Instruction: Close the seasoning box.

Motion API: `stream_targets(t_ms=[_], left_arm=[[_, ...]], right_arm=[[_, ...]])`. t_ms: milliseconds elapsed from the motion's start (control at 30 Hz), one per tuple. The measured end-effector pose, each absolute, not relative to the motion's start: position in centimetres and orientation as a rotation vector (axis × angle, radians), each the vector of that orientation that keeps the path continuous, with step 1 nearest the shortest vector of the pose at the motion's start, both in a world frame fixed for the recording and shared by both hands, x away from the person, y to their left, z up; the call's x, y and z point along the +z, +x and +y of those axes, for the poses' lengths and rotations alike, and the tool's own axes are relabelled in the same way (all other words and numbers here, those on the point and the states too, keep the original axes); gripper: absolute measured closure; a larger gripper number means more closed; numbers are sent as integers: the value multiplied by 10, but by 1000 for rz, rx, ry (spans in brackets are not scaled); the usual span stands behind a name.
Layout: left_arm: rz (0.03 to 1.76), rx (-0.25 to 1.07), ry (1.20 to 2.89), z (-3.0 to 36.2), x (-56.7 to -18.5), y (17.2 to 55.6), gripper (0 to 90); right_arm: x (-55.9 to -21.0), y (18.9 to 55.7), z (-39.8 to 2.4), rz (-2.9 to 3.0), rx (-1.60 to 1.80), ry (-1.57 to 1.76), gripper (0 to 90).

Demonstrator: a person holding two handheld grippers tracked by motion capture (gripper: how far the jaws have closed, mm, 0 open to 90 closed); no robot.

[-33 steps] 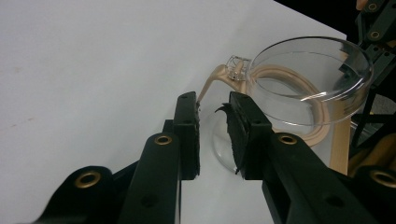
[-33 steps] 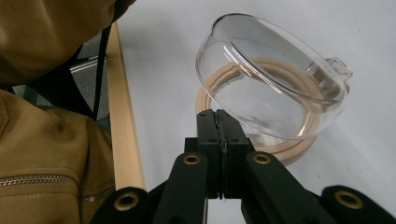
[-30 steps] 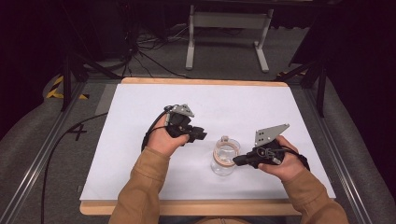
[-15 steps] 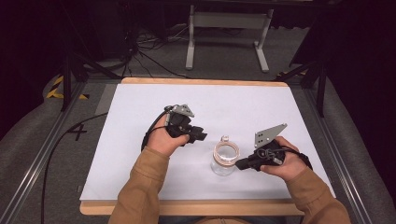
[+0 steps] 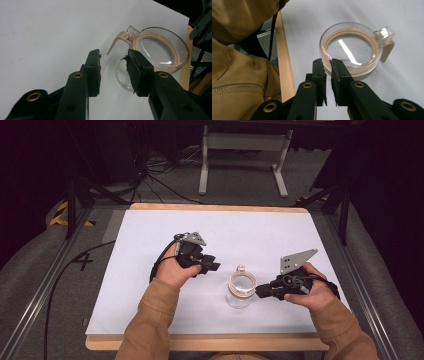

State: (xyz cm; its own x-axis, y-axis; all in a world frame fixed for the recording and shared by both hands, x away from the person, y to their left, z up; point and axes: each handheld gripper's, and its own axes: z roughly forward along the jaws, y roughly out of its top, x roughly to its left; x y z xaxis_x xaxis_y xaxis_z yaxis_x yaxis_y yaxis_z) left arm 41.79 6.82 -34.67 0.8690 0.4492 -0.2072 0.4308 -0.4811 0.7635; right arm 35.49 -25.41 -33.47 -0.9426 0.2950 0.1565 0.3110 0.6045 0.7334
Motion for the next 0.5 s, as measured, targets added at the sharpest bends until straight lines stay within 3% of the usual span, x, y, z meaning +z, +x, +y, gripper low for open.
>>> stream_targets(t_ms=[233,500], left_arm=[[670,48,2116,80,-347,413,608],[739,138,2092,97,-349,412,517]], right_arm=[[-321,361,-269,-2784,-1393,-578,728],[-313,375,-290,-2797,-1501,-739,637]])
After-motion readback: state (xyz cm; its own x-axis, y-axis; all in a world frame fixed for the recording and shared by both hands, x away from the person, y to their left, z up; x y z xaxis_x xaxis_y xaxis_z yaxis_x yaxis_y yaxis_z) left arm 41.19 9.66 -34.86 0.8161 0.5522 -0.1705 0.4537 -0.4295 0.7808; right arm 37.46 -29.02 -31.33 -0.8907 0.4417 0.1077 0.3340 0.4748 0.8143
